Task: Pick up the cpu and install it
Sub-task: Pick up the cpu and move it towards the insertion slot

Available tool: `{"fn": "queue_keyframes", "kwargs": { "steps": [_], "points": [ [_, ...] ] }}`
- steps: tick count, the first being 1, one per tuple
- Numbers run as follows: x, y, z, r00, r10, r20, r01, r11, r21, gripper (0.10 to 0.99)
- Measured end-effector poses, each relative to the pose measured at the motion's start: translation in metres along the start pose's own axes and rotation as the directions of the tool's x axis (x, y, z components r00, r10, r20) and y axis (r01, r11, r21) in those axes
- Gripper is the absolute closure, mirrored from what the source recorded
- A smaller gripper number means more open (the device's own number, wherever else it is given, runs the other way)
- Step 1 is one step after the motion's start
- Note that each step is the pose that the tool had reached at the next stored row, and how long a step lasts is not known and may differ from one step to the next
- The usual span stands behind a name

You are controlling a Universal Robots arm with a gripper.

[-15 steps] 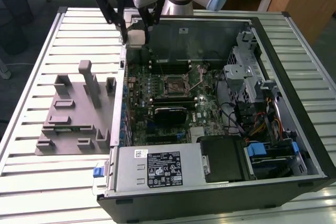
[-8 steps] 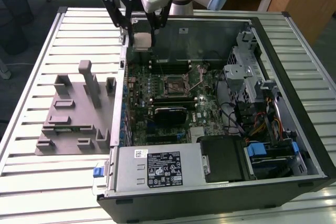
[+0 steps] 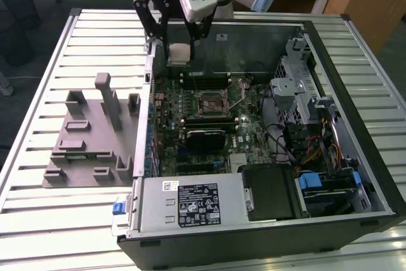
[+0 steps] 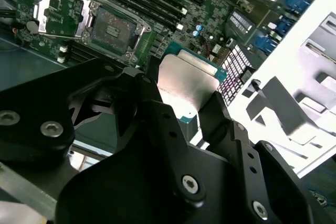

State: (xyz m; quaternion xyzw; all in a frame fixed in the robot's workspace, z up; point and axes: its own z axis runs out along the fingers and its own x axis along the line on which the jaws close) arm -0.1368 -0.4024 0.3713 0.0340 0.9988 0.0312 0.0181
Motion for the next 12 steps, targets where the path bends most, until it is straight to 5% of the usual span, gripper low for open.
{"fn": "queue_keyframes", "kwargs": {
  "steps": [12],
  "points": [
    [-0.0214, 0.0022, 0.0185, 0.9999, 0.001, -0.0106, -0.001, 1.0000, 0.001, 0.541]
  ]
}}
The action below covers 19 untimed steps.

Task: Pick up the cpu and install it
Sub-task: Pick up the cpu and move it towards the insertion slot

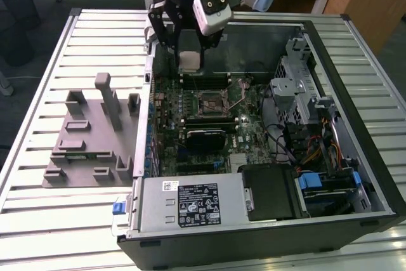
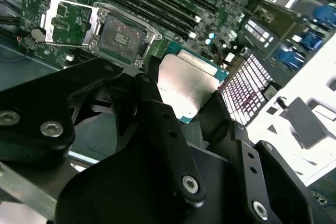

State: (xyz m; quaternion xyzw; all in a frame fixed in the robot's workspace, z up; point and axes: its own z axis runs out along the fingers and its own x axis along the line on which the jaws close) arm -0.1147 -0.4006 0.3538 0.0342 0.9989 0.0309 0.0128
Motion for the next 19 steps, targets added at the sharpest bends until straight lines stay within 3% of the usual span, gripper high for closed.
{"fn": "queue_keyframes", "kwargs": {
  "steps": [12, 19],
  "points": [
    [-0.0285, 0.0033, 0.0208, 0.9999, 0.001, -0.0148, -0.001, 1.0000, 0.001, 0.541],
    [-0.0411, 0.0046, 0.0316, 0.9998, 0.001, -0.0199, -0.001, 1.0000, 0.001, 0.541]
  ]
}}
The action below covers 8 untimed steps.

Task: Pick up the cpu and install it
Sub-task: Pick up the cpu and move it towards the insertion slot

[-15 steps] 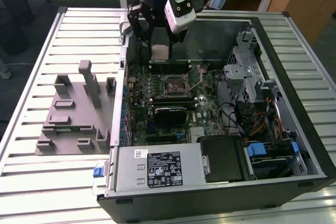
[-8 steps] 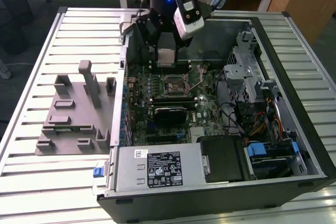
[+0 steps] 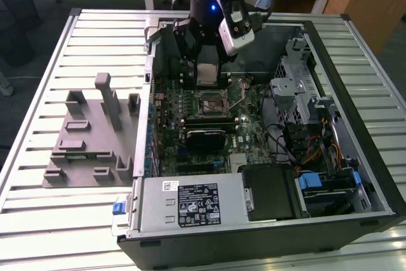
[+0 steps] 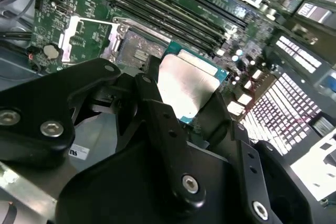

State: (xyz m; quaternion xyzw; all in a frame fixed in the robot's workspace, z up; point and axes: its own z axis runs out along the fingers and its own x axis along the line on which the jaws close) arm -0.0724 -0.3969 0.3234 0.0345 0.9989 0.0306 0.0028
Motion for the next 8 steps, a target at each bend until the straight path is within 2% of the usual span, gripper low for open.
{"fn": "queue_keyframes", "kwargs": {
  "steps": [8],
  "points": [
    [-0.0125, 0.0018, 0.0109, 1.0000, 0.000, -0.0028, 0.000, 1.0000, 0.000, 0.541]
  ]
}}
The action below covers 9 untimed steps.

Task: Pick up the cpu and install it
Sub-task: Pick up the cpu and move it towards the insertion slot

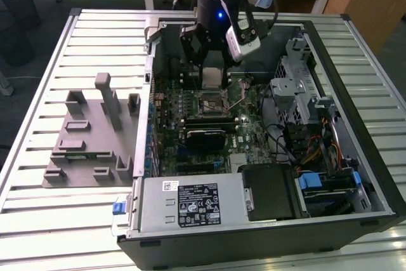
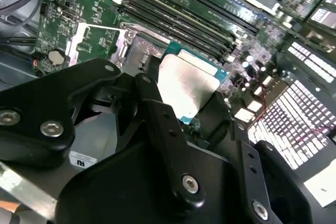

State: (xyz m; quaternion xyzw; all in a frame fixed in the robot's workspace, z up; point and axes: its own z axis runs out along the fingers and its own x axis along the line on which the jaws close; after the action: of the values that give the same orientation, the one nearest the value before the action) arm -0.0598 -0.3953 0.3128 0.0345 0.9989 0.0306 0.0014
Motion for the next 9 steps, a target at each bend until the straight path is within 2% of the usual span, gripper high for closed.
{"fn": "queue_keyframes", "kwargs": {
  "steps": [9],
  "points": [
    [-0.0128, 0.0031, 0.0146, 1.0000, 0.000, -0.0042, 0.000, 1.0000, 0.000, 0.541]
  ]
}}
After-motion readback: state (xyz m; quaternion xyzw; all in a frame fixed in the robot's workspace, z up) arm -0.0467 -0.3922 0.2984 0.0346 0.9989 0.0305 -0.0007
